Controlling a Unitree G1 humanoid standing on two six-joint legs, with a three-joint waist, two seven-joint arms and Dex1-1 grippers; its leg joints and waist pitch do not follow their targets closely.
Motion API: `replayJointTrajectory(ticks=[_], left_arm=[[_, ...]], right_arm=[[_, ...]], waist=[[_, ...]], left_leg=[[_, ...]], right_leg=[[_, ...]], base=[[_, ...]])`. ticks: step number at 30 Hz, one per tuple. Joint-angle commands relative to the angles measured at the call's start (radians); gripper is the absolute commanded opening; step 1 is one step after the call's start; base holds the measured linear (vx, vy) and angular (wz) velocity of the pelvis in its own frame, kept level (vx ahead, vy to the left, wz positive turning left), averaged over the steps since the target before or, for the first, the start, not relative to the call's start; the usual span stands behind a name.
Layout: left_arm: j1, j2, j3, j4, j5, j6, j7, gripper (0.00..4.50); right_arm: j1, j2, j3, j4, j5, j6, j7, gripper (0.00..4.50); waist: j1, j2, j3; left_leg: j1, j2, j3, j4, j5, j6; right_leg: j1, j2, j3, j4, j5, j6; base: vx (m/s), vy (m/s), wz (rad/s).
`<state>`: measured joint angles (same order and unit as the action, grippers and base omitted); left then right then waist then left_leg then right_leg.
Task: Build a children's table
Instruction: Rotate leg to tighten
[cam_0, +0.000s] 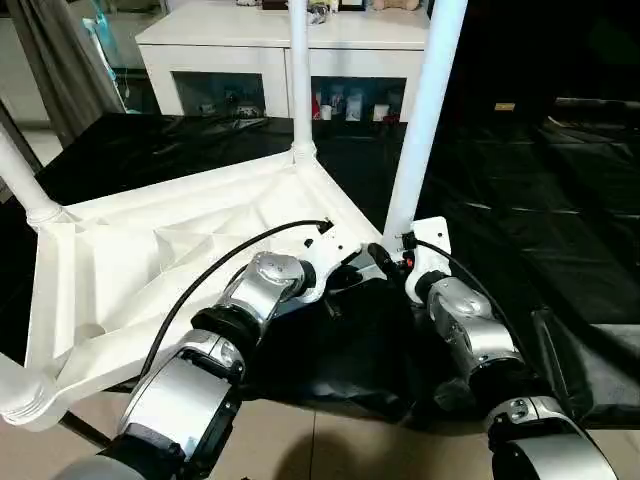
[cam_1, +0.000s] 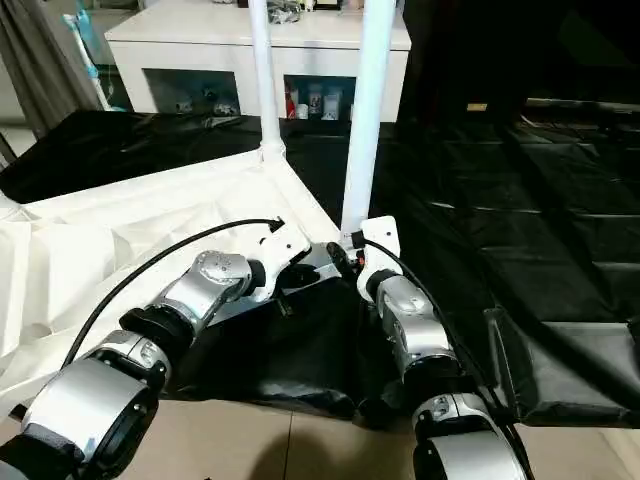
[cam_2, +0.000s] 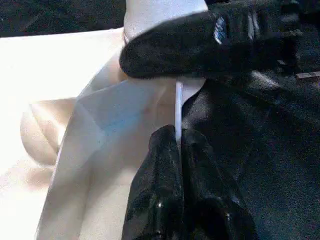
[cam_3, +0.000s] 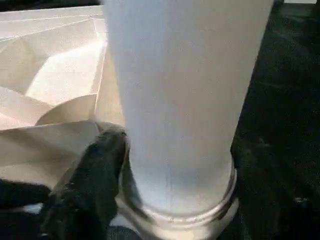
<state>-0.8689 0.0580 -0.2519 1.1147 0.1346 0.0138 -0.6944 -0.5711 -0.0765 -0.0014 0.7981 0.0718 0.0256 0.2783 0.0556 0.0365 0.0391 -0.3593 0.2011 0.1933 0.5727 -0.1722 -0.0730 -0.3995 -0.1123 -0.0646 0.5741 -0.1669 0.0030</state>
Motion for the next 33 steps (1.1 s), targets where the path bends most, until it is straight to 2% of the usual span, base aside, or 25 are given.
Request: replayJointTrajectory(ticks=[1,3,5,8,9,12,13,15,17,18,20,21,22,24,25,26,27,28,29,30,31,32,33], left_arm=[[0.0,0.0,0.018,0.036,0.005,-0.023,0.049,0.0],[-0.001,0.0,0.019,0.039,0.006,-0.027,0.048,0.0],[-0.001,0.0,0.019,0.038,0.007,-0.042,0.035,0.0],[0.0,-0.002,0.017,0.037,0.006,-0.064,0.02,0.0],[0.0,-0.002,0.016,0.037,0.006,-0.078,0.017,0.0],[0.0,-0.002,0.018,0.037,0.003,-0.088,0.016,0.0],[-0.003,-0.008,0.039,0.032,-0.024,-0.103,-0.012,0.0],[-0.005,-0.01,0.05,0.028,-0.035,-0.112,-0.033,0.55],[-0.006,-0.012,0.059,0.021,-0.044,-0.106,-0.054,0.55],[-0.006,-0.011,0.06,0.014,-0.048,-0.107,-0.067,0.62],[-0.009,-0.014,0.075,-0.002,-0.069,-0.088,-0.089,0.77],[-0.013,-0.016,0.087,-0.015,-0.086,-0.067,-0.101,0.99],[-0.015,-0.017,0.096,-0.025,-0.098,-0.051,-0.11,0.99],[-0.018,-0.011,0.104,-0.06,-0.112,-0.016,-0.129,1.0],[-0.015,0.001,0.112,-0.098,-0.122,0.024,-0.138,1.06],[-0.013,0.006,0.115,-0.112,-0.125,0.038,-0.141,1.21],[-0.013,0.006,0.115,-0.112,-0.125,0.038,-0.141,1.35],[0.007,0.031,0.108,-0.169,-0.133,0.087,-0.178,1.4],[0.042,0.067,0.097,-0.253,-0.138,0.144,-0.22,1.42],[0.081,0.1,0.085,-0.34,-0.147,0.197,-0.262,1.42],[0.081,0.1,0.085,-0.34,-0.147,0.197,-0.262,1.53],[0.114,0.128,0.077,-0.411,-0.155,0.235,-0.293,1.68],[0.145,0.151,0.071,-0.476,-0.165,0.266,-0.318,1.83]], right_arm=[[0.03,0.004,0.017,0.025,-0.016,0.026,-0.009,3.67],[0.031,0.001,0.017,0.02,-0.02,0.026,-0.013,3.76],[0.038,-0.022,0.022,-0.003,-0.027,0.026,0.001,3.86],[0.069,-0.082,0.038,-0.086,-0.012,0.024,0.124,3.86],[0.089,-0.112,0.04,-0.139,0.005,0.018,0.195,3.86],[0.109,-0.14,0.031,-0.191,0.038,0.021,0.267,3.86],[0.146,-0.204,0.02,-0.275,0.094,0.021,0.389,3.86],[0.168,-0.245,0.014,-0.323,0.129,0.028,0.456,3.93],[0.188,-0.28,0.012,-0.364,0.149,0.035,0.508,3.93],[0.2,-0.299,0.011,-0.389,0.166,0.045,0.544,3.93],[0.221,-0.325,0.007,-0.435,0.194,0.057,0.602,3.93],[0.228,-0.33,-0.001,-0.459,0.221,0.077,0.627,3.93],[0.233,-0.331,-0.009,-0.477,0.242,0.095,0.646,3.93],[0.238,-0.324,-0.026,-0.526,0.295,0.129,0.666,3.93],[0.235,-0.313,-0.031,-0.553,0.328,0.147,0.674,3.93],[0.234,-0.309,-0.031,-0.56,0.338,0.152,0.677,3.93],[0.234,-0.309,-0.031,-0.56,0.338,0.152,0.677,3.93],[0.235,-0.304,-0.021,-0.579,0.361,0.167,0.697,3.93],[0.238,-0.3,-0.008,-0.592,0.373,0.179,0.714,3.93],[0.238,-0.296,0.001,-0.595,0.376,0.181,0.723,3.93],[0.238,-0.296,0.001,-0.595,0.376,0.181,0.723,3.93],[0.238,-0.292,0.006,-0.596,0.373,0.182,0.726,3.93],[0.238,-0.288,0.008,-0.598,0.371,0.185,0.725,3.93]], waist=[[-0.003,-0.015,-0.046],[-0.004,-0.015,-0.046],[-0.002,-0.014,-0.047],[0.003,-0.015,-0.05],[0.008,-0.016,-0.05],[0.01,-0.016,-0.053],[0.009,-0.012,-0.054],[0.015,-0.017,-0.055],[0.02,-0.015,-0.057],[0.025,-0.011,-0.061],[0.028,-0.012,-0.061],[0.03,-0.014,-0.064],[0.031,-0.014,-0.066],[0.04,-0.014,-0.077],[0.044,-0.012,-0.08],[0.047,-0.011,-0.083],[0.048,-0.008,-0.081],[0.048,-0.008,-0.08],[0.052,-0.006,-0.08],[0.053,-0.006,-0.076],[0.052,-0.005,-0.077],[0.049,-0.003,-0.072],[0.049,-0.003,-0.07]], left_leg=[[0.006,0.011,-0.02,-0.083,-0.428,0.029],[0.01,0.012,-0.018,-0.083,-0.427,0.029],[0.007,0.013,-0.018,-0.085,-0.416,0.032],[0.009,0.016,-0.014,-0.083,-0.403,0.045],[0.007,0.017,-0.012,-0.082,-0.387,0.053],[-0.004,0.017,-0.011,-0.081,-0.342,0.072],[-0.005,0.016,-0.01,-0.079,-0.334,0.077],[-0.002,0.019,-0.008,-0.074,-0.314,0.098],[-0.007,0.015,-0.005,-0.067,-0.282,0.114],[-0.006,0.018,-0.004,-0.064,-0.255,0.121],[-0.013,0.02,-0.005,-0.061,-0.223,0.126],[-0.015,0.021,-0.006,-0.058,-0.203,0.132],[-0.016,0.02,-0.005,-0.056,-0.186,0.136],[-0.018,0.022,-0.005,-0.043,-0.096,0.173],[-0.018,0.024,-0.006,-0.039,-0.068,0.185],[-0.023,0.024,-0.007,-0.031,-0.018,0.214],[-0.021,0.023,-0.004,-0.028,-0.009,0.231],[-0.022,0.023,-0.004,-0.027,-0.014,0.233],[-0.019,0.028,-0.004,-0.029,-0.027,0.228],[-0.021,0.031,-0.004,-0.031,-0.043,0.222],[-0.019,0.034,-0.005,-0.033,-0.051,0.213],[-0.017,0.031,-0.001,-0.034,-0.076,0.202],[-0.016,0.033,-0.002,-0.038,-0.102,0.181]], right_leg=[[0.023,-0.031,0.015,-0.102,-0.556,-0.089],[0.02,-0.03,0.016,-0.103,-0.546,-0.094],[0.024,-0.03,0.016,-0.103,-0.523,-0.098],[0.026,-0.028,0.019,-0.1,-0.469,-0.112],[0.028,-0.028,0.021,-0.097,-0.434,-0.119],[0.038,-0.029,0.02,-0.088,-0.37,-0.143],[0.041,-0.029,0.019,-0.087,-0.356,-0.149],[0.04,-0.03,0.021,-0.085,-0.327,-0.162],[0.043,-0.032,0.022,-0.082,-0.313,-0.181],[0.042,-0.03,0.022,-0.077,-0.276,-0.195],[0.046,-0.031,0.021,-0.067,-0.218,-0.212],[0.047,-0.03,0.02,-0.06,-0.175,-0.224],[0.051,-0.029,0.019,-0.054,-0.143,-0.234],[0.052,-0.027,0.019,-0.031,0.02,-0.277],[0.051,-0.027,0.02,-0.024,0.068,-0.289],[0.047,-0.025,0.019,-0.013,0.144,-0.306],[0.04,-0.022,0.017,-0.014,0.159,-0.316],[0.04,-0.022,0.016,-0.014,0.15,-0.317],[0.041,-0.025,0.017,-0.013,0.123,-0.323],[0.039,-0.025,0.017,-0.016,0.085,-0.322],[0.041,-0.028,0.017,-0.014,0.074,-0.324],[0.032,-0.022,0.018,-0.021,0.031,-0.315],[0.032,-0.023,0.02,-0.021,-0.009,-0.308]], base=[[0.0,0.0,0.0],[0.0,0.0,0.0],[0.0,0.0,0.0],[0.0,0.0,0.0],[0.0,0.0,0.0],[0.0,0.0,0.0],[0.0,0.0,0.0],[0.0,0.0,0.0],[0.0,0.0,0.0],[0.0,0.0,0.0],[0.0,0.0,0.0],[0.0,0.0,0.0],[0.053,-0.005,-0.02],[0.0,0.0,0.0],[0.0,0.0,0.0],[0.0,0.0,0.0],[0.0,0.0,0.0],[0.0,0.0,0.0],[0.0,0.0,0.0],[0.0,0.0,0.0],[0.0,0.0,0.0],[0.0,0.0,0.0],[0.0,0.0,0.0]])
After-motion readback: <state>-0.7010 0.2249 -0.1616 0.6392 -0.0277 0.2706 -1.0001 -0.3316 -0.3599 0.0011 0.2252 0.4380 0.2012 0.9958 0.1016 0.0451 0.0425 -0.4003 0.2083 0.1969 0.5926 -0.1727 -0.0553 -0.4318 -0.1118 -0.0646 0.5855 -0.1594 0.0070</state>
